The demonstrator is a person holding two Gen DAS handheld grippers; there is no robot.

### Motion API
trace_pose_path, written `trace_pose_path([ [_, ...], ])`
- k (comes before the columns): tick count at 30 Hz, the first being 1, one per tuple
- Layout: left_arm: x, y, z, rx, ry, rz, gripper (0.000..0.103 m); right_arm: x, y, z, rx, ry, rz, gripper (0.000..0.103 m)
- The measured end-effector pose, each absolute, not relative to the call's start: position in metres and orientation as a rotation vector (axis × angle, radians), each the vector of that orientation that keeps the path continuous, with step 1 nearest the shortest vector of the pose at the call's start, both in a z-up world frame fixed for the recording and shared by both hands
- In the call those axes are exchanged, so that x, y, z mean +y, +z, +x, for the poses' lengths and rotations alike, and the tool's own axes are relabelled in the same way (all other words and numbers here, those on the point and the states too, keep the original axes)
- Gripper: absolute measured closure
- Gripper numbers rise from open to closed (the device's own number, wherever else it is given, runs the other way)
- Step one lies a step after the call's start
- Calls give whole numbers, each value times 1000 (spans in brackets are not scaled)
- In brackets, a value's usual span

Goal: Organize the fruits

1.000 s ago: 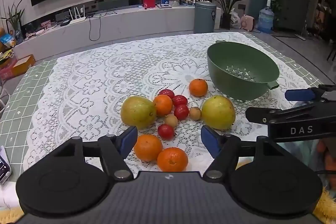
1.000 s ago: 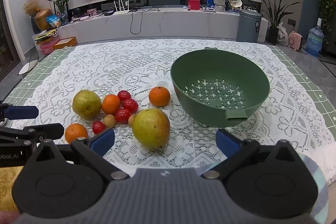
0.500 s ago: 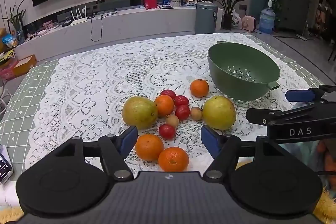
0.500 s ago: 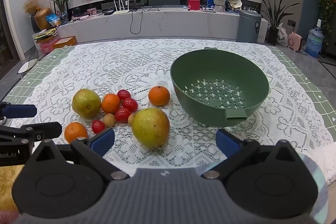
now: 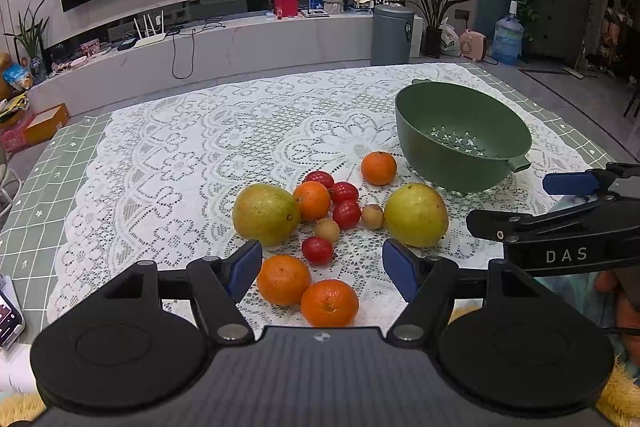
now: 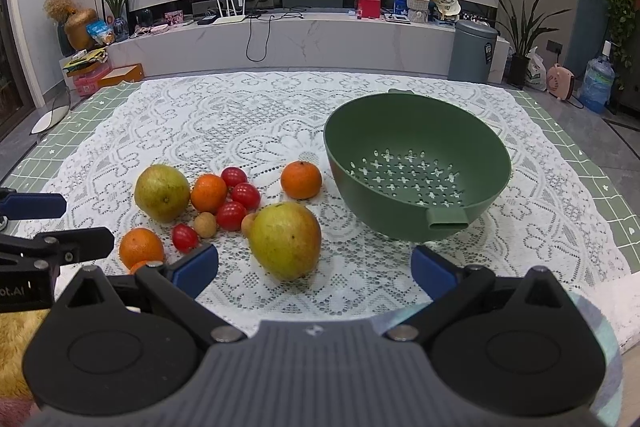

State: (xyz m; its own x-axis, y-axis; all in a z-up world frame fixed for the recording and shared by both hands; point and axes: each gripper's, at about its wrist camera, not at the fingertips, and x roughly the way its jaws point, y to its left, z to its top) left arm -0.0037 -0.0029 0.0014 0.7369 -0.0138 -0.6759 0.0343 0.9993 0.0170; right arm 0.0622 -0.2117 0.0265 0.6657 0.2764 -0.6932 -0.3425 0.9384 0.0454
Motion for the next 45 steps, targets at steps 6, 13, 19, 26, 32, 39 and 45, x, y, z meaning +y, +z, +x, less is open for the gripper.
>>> trace_pose_path([
  [6,-3,1,-4,743,-27,29,22,-212,26,62,767,350,-93,4],
  [13,-3,1,-5,744,-26,27,22,-212,26,62,767,345,-98,4],
  [19,-2,1,-7,747,-25,26,22,-212,26,62,767,345,-99,4],
  [26,-2,1,-7,748,-26,26,22,-211,26,62,767,344,-100,4],
  [32,-2,1,-6,747,-26,26,22,-211,26,62,767,344,-101,4],
  [39,-2,1,-7,748,-28,25,22,-212,26,62,768,344,-101,4],
  [45,-1,0,-8,753,-30,24,22,-211,26,63,768,344,-102,4],
])
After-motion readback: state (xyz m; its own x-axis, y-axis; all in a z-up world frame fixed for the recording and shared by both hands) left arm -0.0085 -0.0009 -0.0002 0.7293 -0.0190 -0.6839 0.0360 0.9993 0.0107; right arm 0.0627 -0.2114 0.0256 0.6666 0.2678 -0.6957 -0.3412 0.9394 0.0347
